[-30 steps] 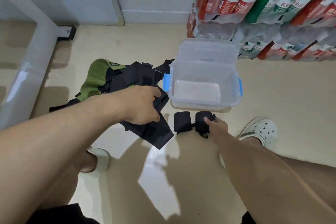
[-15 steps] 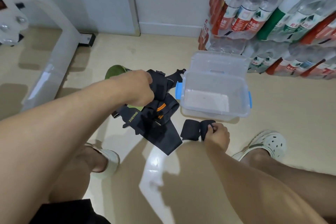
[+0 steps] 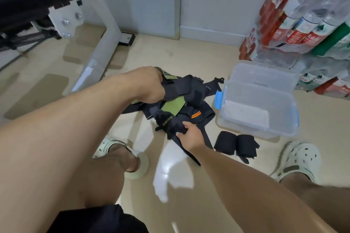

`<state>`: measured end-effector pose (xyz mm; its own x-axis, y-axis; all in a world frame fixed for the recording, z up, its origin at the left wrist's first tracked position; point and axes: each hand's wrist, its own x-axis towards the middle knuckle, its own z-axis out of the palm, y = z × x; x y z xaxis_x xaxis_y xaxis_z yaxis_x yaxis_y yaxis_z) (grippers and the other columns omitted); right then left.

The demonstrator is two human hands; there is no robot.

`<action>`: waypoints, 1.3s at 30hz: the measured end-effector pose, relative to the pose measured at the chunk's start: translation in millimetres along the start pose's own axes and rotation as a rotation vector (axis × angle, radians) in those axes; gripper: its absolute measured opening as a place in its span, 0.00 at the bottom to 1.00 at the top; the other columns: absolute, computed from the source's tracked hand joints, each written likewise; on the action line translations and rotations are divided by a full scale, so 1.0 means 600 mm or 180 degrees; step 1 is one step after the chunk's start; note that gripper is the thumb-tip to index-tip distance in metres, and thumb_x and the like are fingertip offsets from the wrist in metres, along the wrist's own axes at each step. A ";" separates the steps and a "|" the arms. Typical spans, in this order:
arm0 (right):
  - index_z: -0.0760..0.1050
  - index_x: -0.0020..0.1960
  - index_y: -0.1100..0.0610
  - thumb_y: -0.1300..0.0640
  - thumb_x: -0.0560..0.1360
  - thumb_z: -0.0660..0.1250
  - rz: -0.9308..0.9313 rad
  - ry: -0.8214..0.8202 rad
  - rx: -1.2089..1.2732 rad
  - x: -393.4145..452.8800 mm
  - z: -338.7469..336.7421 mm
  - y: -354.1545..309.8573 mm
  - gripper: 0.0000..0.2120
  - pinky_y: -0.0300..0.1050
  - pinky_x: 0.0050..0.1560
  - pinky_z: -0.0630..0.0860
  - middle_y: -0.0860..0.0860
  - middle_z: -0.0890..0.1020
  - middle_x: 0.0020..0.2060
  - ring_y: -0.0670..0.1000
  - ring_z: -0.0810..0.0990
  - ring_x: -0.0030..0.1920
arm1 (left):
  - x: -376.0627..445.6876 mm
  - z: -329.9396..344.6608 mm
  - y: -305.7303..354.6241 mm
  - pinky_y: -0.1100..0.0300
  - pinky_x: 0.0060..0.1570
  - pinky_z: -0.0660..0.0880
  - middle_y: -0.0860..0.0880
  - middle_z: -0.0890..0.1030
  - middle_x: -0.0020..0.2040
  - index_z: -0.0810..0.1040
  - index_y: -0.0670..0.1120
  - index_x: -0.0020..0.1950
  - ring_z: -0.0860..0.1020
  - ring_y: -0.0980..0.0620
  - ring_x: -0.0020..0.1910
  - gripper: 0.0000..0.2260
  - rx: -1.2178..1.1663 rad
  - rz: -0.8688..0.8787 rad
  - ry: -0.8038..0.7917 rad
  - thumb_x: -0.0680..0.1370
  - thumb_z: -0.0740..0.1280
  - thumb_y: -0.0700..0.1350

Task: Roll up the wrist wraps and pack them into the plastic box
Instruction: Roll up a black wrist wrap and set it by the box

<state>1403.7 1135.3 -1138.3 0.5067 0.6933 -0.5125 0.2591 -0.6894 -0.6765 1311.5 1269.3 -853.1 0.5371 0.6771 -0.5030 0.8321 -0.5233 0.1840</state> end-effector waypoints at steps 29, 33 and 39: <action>0.52 0.82 0.55 0.44 0.83 0.60 0.0969 0.1001 0.0624 0.118 -0.063 -0.139 0.33 0.56 0.62 0.73 0.59 0.77 0.68 0.62 0.77 0.66 | 0.035 -0.008 -0.055 0.50 0.59 0.78 0.54 0.82 0.58 0.77 0.57 0.59 0.81 0.46 0.53 0.17 -0.1005 -0.0362 0.0510 0.73 0.73 0.56; 0.51 0.81 0.61 0.42 0.80 0.67 0.1356 0.0756 0.0897 0.168 -0.085 -0.132 0.42 0.55 0.66 0.72 0.61 0.72 0.72 0.63 0.73 0.70 | 0.035 -0.006 -0.058 0.50 0.56 0.79 0.54 0.82 0.56 0.76 0.59 0.59 0.82 0.48 0.51 0.19 -0.0953 -0.0364 0.0292 0.70 0.72 0.59; 0.73 0.70 0.61 0.56 0.83 0.58 0.1320 0.0751 0.0687 0.196 -0.105 -0.116 0.19 0.47 0.58 0.72 0.58 0.79 0.65 0.61 0.77 0.65 | 0.033 -0.007 -0.075 0.52 0.57 0.78 0.55 0.81 0.58 0.76 0.59 0.60 0.81 0.49 0.54 0.17 -0.0853 -0.0366 0.0176 0.73 0.73 0.60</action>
<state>1497.1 1251.6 -1118.1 0.7087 0.2879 -0.6441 -0.1654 -0.8197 -0.5484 1285.2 1308.3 -867.5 0.4378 0.7551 -0.4880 0.8909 -0.2913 0.3485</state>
